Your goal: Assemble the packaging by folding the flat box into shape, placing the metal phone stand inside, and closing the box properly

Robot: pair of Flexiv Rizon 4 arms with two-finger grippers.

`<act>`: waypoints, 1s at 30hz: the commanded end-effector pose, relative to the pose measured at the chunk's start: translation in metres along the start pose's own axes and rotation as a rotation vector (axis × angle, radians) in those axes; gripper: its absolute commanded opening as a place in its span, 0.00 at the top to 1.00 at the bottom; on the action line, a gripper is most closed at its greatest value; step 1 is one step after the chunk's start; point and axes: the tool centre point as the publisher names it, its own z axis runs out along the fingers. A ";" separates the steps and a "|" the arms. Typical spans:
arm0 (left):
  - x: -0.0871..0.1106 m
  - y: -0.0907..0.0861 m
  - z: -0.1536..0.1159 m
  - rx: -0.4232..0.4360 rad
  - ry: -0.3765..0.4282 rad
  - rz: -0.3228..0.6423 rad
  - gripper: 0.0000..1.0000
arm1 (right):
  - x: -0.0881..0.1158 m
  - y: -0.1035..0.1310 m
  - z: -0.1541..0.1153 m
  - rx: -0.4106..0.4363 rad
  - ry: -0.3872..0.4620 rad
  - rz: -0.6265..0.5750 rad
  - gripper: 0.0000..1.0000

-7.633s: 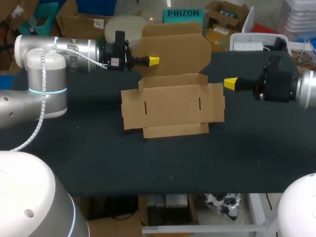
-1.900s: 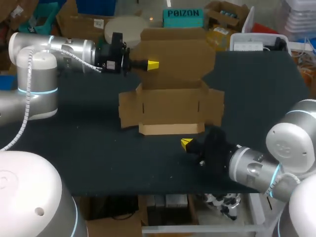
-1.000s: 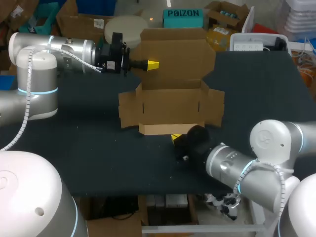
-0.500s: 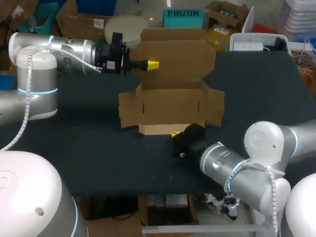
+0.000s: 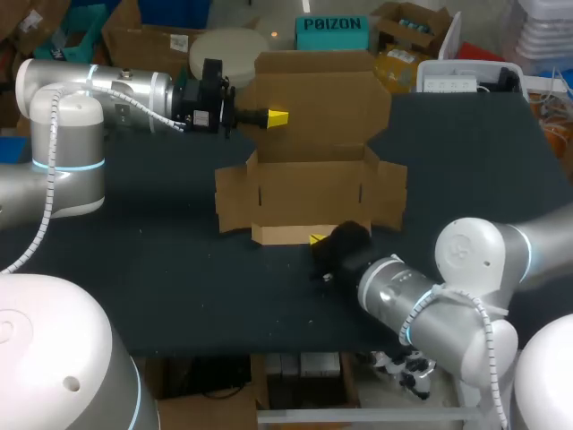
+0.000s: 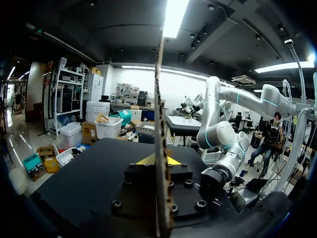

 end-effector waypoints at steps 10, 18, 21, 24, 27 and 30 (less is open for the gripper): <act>0.000 0.001 0.000 -0.001 0.003 0.000 1.00 | -0.006 -0.005 0.012 -0.003 -0.007 -0.001 1.00; 0.000 0.001 0.000 -0.001 0.003 0.000 1.00 | -0.006 -0.010 0.016 0.008 -0.010 0.008 1.00; 0.000 0.001 0.000 -0.001 0.003 0.000 1.00 | -0.006 -0.011 0.016 0.010 -0.015 0.012 1.00; 0.000 0.001 0.000 -0.001 0.003 0.000 1.00 | -0.006 -0.011 0.016 0.010 -0.015 0.012 1.00; 0.000 0.001 0.000 -0.001 0.003 0.000 1.00 | -0.006 -0.011 0.016 0.010 -0.015 0.012 1.00; 0.000 0.001 0.000 -0.001 0.003 0.000 1.00 | -0.006 -0.011 0.016 0.010 -0.015 0.012 1.00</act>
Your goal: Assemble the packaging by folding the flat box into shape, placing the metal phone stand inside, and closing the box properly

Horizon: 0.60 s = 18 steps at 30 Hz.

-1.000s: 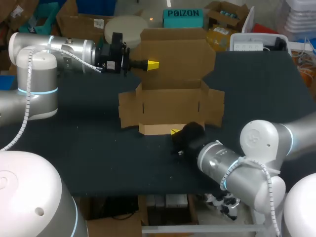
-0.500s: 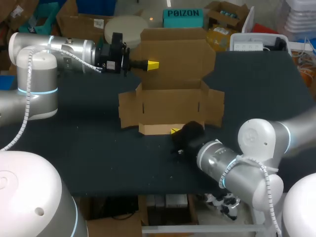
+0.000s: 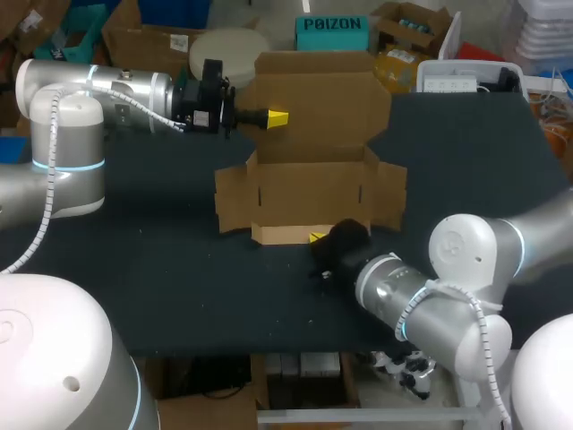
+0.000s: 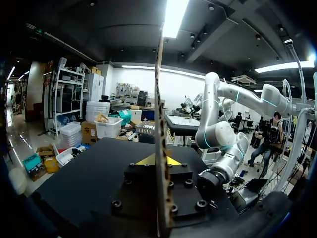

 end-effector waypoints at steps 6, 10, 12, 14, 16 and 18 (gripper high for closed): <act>0.000 0.000 -0.001 -0.001 0.002 0.000 1.00 | 0.000 -0.006 0.006 -0.005 -0.002 0.000 1.00; 0.007 0.003 0.002 -0.002 0.014 -0.013 1.00 | 0.000 -0.006 0.006 -0.005 -0.002 0.000 1.00; 0.014 0.006 0.002 0.009 0.008 -0.029 1.00 | 0.000 -0.006 0.006 -0.005 -0.002 0.000 1.00; 0.021 0.010 0.003 0.010 0.013 -0.041 1.00 | 0.000 -0.006 0.006 -0.005 -0.002 0.000 1.00; 0.027 0.014 0.004 0.012 0.020 -0.049 1.00 | 0.000 -0.006 0.006 -0.005 -0.002 0.000 1.00; 0.033 0.017 0.004 0.017 0.025 -0.056 1.00 | 0.000 -0.006 0.006 -0.005 -0.002 0.000 1.00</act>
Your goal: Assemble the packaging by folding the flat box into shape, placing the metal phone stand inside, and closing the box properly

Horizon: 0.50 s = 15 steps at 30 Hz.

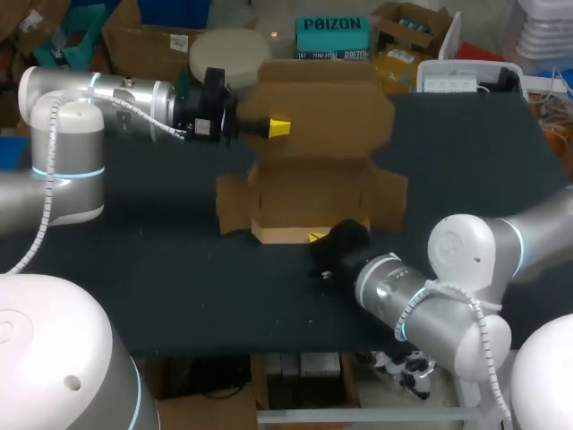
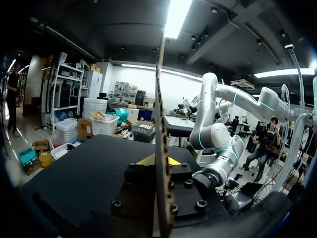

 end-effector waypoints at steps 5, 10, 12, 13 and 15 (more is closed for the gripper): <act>0.024 0.015 0.000 0.021 -0.003 -0.014 1.00 | 0.000 -0.005 0.005 -0.004 -0.001 0.000 1.00; 0.029 0.020 0.002 0.029 0.003 -0.020 1.00 | 0.000 -0.005 0.005 -0.004 -0.001 0.000 1.00; 0.031 0.023 0.003 0.033 0.006 -0.023 1.00 | 0.000 -0.005 0.005 -0.004 -0.001 0.000 1.00; 0.032 0.024 0.003 0.034 0.008 -0.025 1.00 | 0.000 -0.005 0.005 -0.004 -0.001 0.000 1.00; 0.035 0.027 0.003 0.036 0.018 -0.029 1.00 | 0.000 -0.005 0.005 -0.004 -0.001 0.000 1.00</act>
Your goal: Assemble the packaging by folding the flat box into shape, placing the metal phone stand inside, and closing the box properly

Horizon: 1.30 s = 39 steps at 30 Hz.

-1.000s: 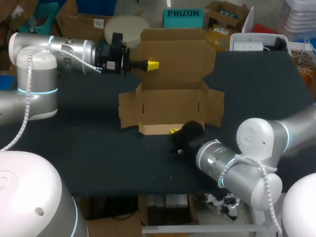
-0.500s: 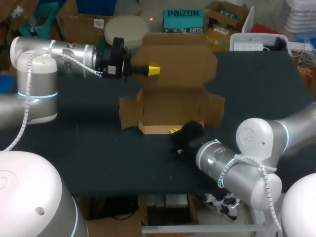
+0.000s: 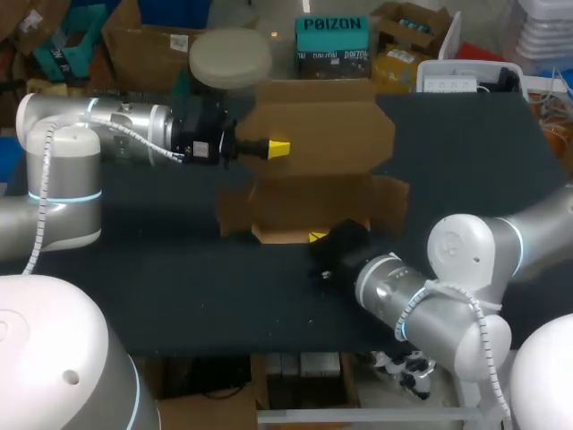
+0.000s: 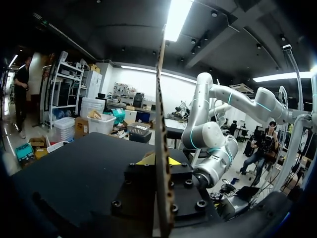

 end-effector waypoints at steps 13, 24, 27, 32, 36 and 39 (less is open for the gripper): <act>0.014 0.020 0.005 0.002 0.014 -0.035 1.00 | 0.000 -0.005 0.005 -0.004 -0.001 0.000 1.00; 0.018 0.029 0.006 -0.011 0.013 -0.079 1.00 | 0.000 -0.005 0.005 -0.004 -0.001 0.000 1.00; 0.020 0.030 0.006 -0.014 0.011 -0.084 1.00 | 0.000 -0.005 0.005 -0.004 -0.001 0.000 1.00; 0.020 0.033 0.007 -0.025 0.009 -0.092 1.00 | 0.000 -0.005 0.005 -0.004 -0.001 0.000 1.00; 0.021 0.034 0.007 -0.028 0.005 -0.095 1.00 | 0.000 -0.005 0.005 -0.004 -0.001 0.000 1.00; 0.021 0.036 0.007 -0.031 0.003 -0.097 1.00 | 0.000 -0.005 0.005 -0.004 -0.001 0.000 1.00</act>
